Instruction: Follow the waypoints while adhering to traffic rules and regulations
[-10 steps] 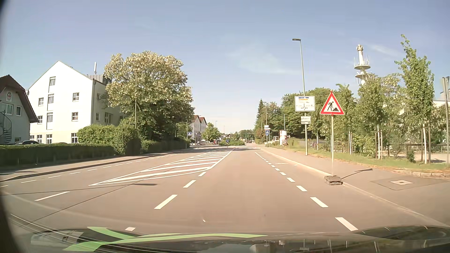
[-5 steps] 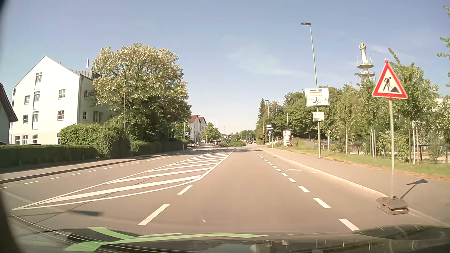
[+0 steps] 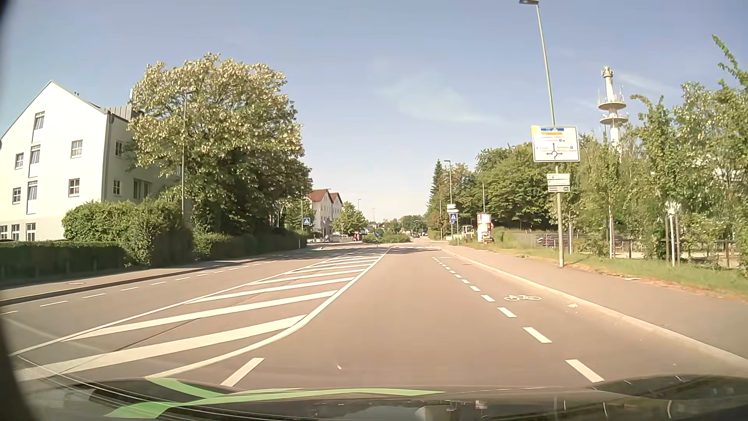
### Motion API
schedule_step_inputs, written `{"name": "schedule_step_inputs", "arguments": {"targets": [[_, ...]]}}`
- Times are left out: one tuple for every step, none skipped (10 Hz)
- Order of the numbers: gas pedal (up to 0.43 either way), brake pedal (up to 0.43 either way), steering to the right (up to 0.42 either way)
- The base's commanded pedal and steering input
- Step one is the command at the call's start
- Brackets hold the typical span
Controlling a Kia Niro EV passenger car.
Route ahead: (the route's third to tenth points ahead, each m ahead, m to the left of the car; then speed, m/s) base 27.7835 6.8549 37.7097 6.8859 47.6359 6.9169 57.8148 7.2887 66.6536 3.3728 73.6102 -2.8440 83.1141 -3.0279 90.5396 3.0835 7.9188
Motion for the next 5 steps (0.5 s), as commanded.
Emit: {"name": "schedule_step_inputs", "arguments": {"targets": [[0.067, 0.000, -0.005], [0.067, 0.000, -0.004], [0.067, 0.000, -0.004], [0.079, 0.000, -0.004], [0.079, 0.000, -0.003]]}}
